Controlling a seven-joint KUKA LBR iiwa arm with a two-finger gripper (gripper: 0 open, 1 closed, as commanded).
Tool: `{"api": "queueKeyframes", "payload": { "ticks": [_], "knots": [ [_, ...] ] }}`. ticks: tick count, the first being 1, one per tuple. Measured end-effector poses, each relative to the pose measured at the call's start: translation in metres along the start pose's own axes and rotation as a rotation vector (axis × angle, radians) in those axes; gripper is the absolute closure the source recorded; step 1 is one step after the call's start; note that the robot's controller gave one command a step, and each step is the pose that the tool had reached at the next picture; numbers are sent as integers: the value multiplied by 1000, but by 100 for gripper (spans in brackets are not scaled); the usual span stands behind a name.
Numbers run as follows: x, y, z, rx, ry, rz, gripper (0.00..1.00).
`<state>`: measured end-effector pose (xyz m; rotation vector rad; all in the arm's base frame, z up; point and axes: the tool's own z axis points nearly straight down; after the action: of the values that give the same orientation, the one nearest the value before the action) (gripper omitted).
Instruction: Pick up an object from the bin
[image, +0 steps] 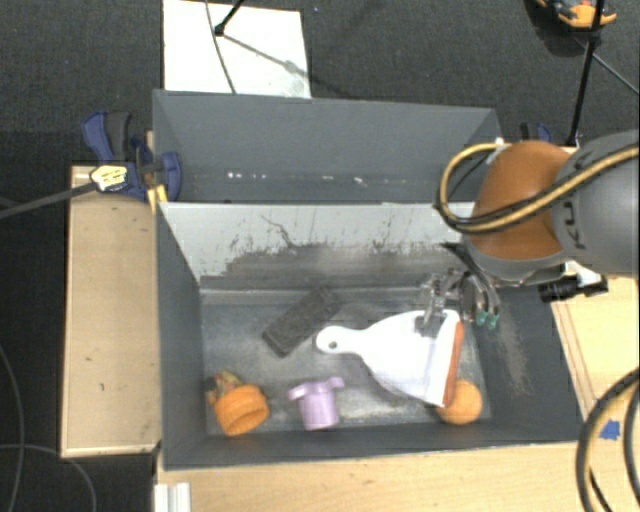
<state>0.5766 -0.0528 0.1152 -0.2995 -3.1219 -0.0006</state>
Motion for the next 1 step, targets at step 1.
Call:
{"api": "queueKeyframes", "payload": {
  "ticks": [1],
  "knots": [
    [0,-16,-30,-1,-13,-60,100]
  ]
}}
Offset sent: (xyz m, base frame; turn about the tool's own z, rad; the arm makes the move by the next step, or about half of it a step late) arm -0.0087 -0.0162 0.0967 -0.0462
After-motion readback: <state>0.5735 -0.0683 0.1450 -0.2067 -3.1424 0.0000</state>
